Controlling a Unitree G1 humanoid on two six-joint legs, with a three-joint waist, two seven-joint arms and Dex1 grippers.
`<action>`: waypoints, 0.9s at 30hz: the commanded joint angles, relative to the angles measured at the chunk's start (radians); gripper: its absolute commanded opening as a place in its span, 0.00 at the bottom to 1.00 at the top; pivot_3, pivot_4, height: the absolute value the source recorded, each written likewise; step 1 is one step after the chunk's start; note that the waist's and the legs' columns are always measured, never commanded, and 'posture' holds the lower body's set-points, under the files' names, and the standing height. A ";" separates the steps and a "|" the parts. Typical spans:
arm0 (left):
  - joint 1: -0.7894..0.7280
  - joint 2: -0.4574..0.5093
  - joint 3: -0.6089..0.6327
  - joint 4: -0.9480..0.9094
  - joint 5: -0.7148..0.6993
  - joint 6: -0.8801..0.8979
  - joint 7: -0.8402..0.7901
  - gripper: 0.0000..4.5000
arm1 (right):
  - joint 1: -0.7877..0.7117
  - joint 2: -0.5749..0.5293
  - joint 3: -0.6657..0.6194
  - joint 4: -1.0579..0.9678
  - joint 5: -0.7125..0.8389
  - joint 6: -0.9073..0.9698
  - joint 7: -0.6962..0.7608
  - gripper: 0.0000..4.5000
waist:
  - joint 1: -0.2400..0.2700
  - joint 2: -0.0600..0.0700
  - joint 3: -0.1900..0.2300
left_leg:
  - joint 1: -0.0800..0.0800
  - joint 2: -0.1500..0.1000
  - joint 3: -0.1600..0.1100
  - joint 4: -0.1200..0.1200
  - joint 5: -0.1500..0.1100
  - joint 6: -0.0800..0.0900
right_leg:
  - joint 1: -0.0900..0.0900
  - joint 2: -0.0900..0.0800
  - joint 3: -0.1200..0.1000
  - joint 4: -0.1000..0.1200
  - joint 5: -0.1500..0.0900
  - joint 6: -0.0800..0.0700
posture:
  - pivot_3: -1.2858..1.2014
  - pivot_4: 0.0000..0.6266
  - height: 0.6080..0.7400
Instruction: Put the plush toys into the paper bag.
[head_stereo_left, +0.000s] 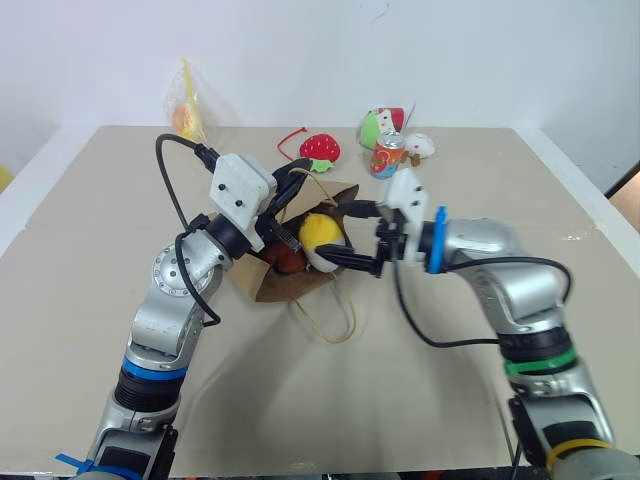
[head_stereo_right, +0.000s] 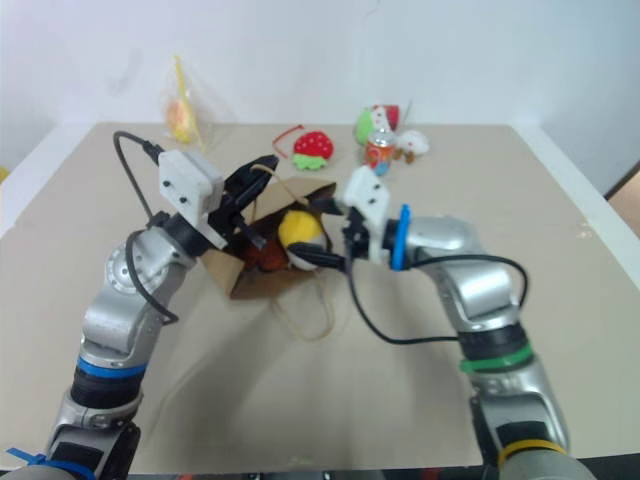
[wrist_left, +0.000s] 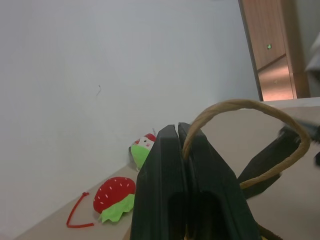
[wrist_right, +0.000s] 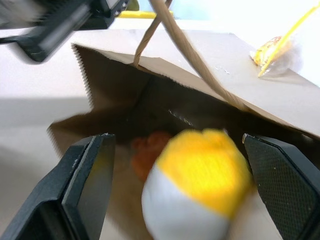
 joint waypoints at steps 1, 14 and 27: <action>-0.012 0.003 0.015 -0.025 -0.005 -0.014 0.001 0.00 | 0.089 -0.118 0.007 -0.126 -0.002 -0.101 0.144 0.98 | 0.000 0.000 0.000 | 0.000 0.000 0.000 0.000 0.000 0.000 | 0.000 0.000 0.000 -0.001 0.000 0.000 | 0.52 0.24 1.00; -0.026 -0.001 0.011 -0.015 0.001 -0.013 0.001 0.00 | 0.222 -0.149 0.125 -0.109 -0.128 -0.388 0.245 0.98 | -0.005 -0.001 0.000 | 0.003 0.001 -0.002 0.000 0.001 -0.001 | 0.001 0.004 -0.002 0.000 0.001 -0.002 | 0.52 0.24 1.00; -0.034 -0.003 0.012 -0.018 0.002 -0.008 0.008 0.00 | 0.215 -0.042 0.237 0.099 -0.312 -0.642 0.198 0.98 | -0.002 -0.001 0.000 | 0.002 0.001 -0.001 0.001 0.001 -0.001 | 0.002 0.002 -0.001 0.000 0.001 -0.001 | 0.52 0.24 1.00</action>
